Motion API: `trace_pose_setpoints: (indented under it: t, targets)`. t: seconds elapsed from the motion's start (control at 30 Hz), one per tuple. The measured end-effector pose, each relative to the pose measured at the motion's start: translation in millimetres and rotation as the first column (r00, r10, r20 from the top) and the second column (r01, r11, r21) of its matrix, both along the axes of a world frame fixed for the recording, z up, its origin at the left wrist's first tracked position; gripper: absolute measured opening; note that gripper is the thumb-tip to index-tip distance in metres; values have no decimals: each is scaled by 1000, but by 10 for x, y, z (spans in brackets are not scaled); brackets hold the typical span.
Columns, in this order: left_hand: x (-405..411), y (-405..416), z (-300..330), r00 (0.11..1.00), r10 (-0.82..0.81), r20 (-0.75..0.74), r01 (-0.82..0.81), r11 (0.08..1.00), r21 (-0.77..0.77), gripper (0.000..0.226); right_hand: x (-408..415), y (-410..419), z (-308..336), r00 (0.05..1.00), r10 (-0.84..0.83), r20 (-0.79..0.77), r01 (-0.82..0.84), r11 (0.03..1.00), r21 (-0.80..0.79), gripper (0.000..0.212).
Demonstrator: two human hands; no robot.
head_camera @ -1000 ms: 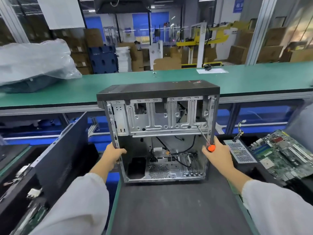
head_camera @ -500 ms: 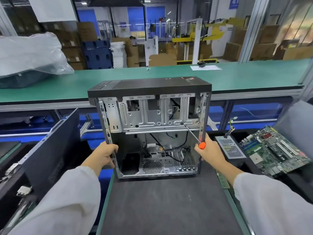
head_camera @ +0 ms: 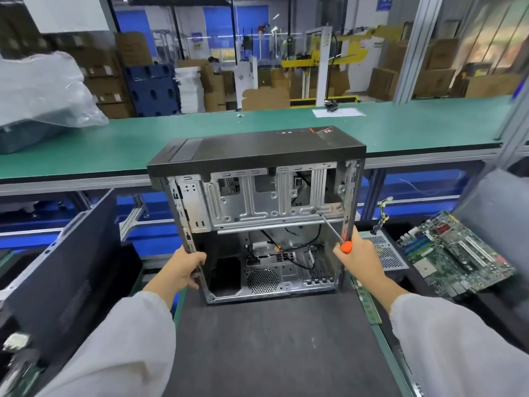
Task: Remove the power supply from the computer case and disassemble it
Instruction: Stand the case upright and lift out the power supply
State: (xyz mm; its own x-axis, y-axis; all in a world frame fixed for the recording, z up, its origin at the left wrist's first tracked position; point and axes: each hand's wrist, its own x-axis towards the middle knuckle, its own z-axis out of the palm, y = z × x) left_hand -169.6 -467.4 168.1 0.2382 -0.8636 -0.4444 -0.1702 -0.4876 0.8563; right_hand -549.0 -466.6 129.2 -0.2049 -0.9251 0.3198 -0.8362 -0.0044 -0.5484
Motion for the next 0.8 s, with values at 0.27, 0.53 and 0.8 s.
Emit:
trace_pose_setpoints:
  t: [0.27, 0.53, 0.8]
  targets:
    - [175, 35, 106, 921, -284, 267, 283, 958, 44, 28, 34, 219, 32, 997, -68, -37, 70, 996, 59, 38]
    - [-168, 255, 517, 519, -675, 525, 483, 738, 471, 53, 107, 763, 43, 987, -91, -130, 95, 995, 20, 35]
    - [-1851, 773, 252, 593, -704, 391, 750, 659, 50, 36, -60, 1140, 119, 997, -62, -40, 64, 996, 65, 36]
